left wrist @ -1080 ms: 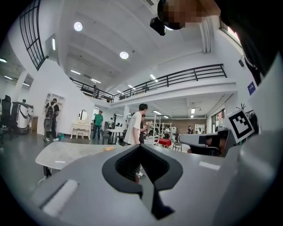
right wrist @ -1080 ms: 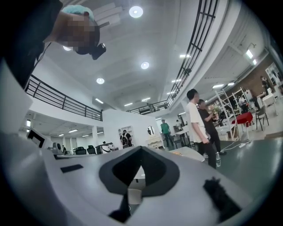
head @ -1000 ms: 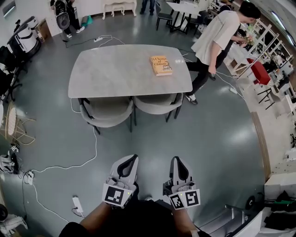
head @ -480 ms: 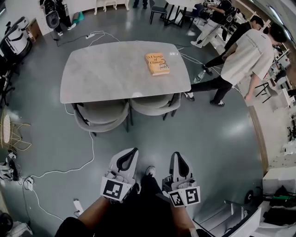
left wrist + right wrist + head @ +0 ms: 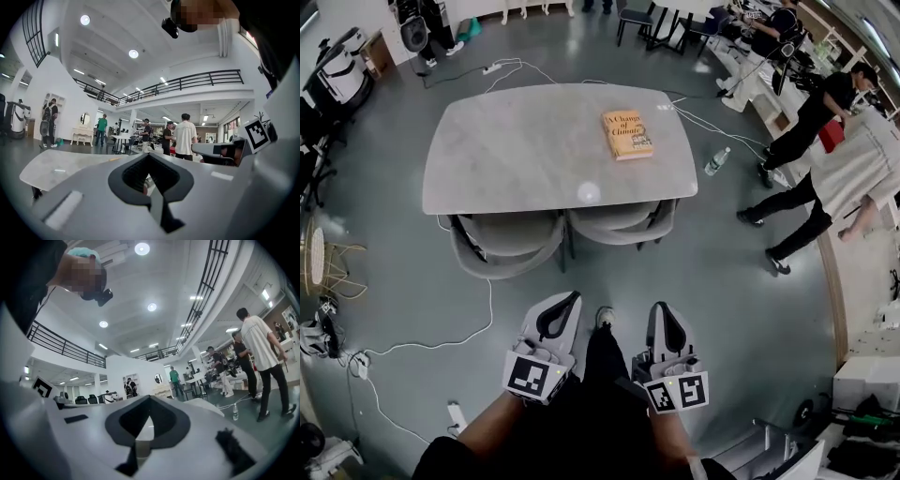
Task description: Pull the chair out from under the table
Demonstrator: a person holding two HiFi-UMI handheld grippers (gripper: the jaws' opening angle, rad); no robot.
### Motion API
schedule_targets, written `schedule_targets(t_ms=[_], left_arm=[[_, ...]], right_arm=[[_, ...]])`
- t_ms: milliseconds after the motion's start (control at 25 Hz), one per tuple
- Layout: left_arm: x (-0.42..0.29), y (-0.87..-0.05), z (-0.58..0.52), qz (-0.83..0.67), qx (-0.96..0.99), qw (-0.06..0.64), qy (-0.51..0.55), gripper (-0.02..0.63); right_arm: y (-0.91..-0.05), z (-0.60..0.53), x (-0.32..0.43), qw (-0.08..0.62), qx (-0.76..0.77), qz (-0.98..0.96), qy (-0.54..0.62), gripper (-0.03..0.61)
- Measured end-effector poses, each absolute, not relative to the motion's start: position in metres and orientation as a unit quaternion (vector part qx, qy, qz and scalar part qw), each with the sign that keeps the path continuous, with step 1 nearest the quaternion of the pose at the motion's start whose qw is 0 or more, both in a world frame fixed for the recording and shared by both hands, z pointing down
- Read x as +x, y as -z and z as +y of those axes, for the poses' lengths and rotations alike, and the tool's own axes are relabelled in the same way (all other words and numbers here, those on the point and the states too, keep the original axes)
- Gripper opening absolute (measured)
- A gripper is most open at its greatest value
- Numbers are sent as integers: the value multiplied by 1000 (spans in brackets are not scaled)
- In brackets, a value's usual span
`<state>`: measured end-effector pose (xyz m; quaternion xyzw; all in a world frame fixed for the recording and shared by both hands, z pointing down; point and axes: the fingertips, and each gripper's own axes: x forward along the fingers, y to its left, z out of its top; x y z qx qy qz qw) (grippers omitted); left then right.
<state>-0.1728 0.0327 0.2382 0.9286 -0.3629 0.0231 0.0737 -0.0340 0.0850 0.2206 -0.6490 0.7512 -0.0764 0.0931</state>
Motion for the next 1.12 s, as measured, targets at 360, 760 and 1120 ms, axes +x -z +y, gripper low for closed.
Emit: schedule_targets(t_ms=[360,760,1120], left_arm=[[-133,-254,-21,-375,923,74,-50,8],[-83,-290,-62,-360,924,100,-81,9],[-49,-359,-86,-327,932,62,-143,9]], right_arm=[[-226,27,4,83,-636,763,82,15],[-267,-23,41,43,-625,773,103,15],[-321,-55,67,3,-597,791,133,15]])
